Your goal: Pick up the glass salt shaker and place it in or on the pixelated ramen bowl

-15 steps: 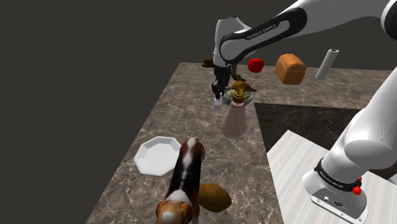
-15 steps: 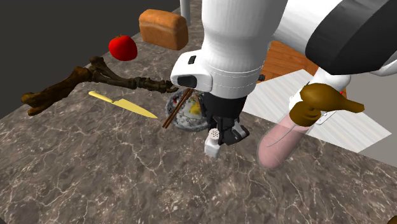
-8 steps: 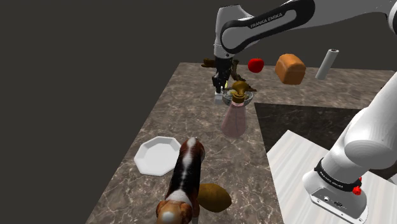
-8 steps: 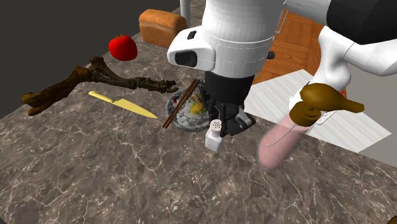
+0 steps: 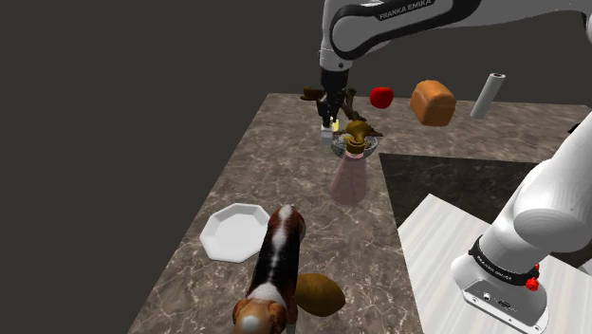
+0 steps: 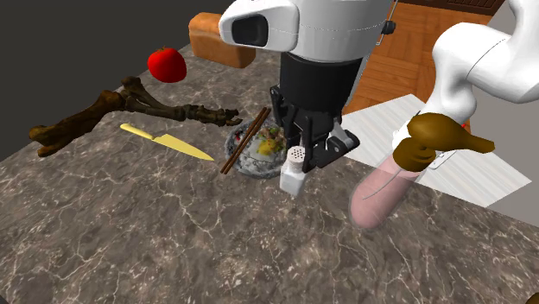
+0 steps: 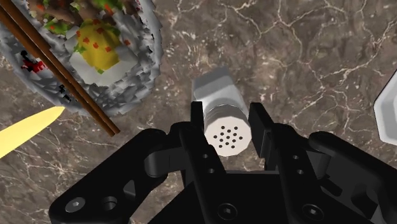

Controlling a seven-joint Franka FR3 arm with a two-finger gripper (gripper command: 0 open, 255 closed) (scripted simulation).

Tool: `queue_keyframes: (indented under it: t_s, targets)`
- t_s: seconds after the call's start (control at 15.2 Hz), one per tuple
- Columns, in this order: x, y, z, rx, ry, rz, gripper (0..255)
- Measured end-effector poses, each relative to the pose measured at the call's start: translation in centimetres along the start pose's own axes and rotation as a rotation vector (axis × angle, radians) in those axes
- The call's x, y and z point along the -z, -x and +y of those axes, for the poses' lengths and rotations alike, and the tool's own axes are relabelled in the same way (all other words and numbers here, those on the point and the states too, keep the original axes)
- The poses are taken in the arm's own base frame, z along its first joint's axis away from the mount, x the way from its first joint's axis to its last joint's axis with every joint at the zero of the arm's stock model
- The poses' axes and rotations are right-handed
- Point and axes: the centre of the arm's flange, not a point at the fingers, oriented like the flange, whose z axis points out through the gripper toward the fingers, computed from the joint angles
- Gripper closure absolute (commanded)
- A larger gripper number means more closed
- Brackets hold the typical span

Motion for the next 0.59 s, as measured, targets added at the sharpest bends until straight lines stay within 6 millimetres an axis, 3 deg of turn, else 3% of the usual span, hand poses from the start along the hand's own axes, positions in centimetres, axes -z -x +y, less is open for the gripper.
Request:
queue_keyframes:
  t_s: [0.59]
  targets:
    - [4.4,-0.1,0.5,0.000,0.000,0.000,255]
